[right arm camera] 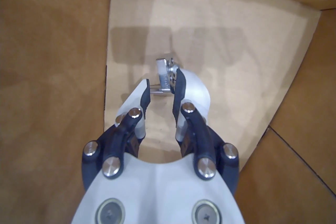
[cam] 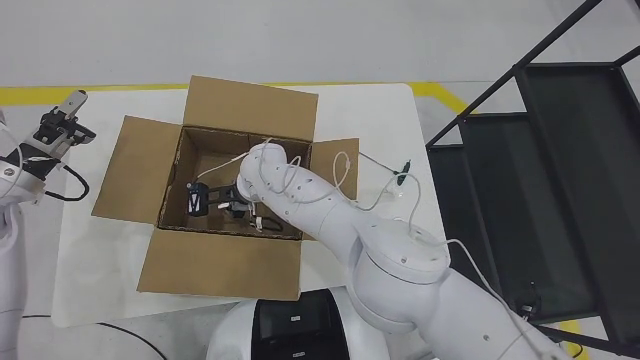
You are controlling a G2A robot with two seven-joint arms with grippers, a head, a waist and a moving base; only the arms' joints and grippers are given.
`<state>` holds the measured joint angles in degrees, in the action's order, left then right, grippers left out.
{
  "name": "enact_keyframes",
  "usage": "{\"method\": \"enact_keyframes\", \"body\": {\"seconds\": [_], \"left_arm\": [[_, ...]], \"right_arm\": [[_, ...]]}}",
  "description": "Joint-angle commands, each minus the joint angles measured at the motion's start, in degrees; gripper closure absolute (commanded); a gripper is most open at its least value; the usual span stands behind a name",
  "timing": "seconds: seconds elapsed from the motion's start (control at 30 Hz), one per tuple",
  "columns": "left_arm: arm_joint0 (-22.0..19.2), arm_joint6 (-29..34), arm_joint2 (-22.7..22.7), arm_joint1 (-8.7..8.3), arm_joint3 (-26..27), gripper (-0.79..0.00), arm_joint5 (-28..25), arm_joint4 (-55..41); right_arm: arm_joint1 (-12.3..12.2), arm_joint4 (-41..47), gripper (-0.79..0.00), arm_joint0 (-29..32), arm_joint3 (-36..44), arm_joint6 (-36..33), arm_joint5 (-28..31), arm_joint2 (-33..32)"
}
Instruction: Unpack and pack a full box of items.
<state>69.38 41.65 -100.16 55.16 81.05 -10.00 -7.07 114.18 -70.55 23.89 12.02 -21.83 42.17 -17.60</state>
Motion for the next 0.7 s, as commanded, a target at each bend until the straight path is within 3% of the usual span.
{"method": "enact_keyframes", "body": {"seconds": [0.0,0.1,0.67], "left_arm": [[0.0,0.0,0.0,0.0,0.0,-0.785,0.0,0.0],[0.0,0.0,0.0,0.0,0.0,-0.785,0.0,0.0],[0.0,0.0,0.0,0.0,0.0,-0.785,0.0,0.0]], "right_arm": [[0.1,-0.2,-0.145,-0.1,-0.1,-1.0,-0.3,0.1],[0.2,-0.3,0.0,-0.1,0.0,-1.8,-0.7,0.1],[-0.4,-1.3,0.0,-1.3,0.1,-1.5,2.5,0.0]]}}
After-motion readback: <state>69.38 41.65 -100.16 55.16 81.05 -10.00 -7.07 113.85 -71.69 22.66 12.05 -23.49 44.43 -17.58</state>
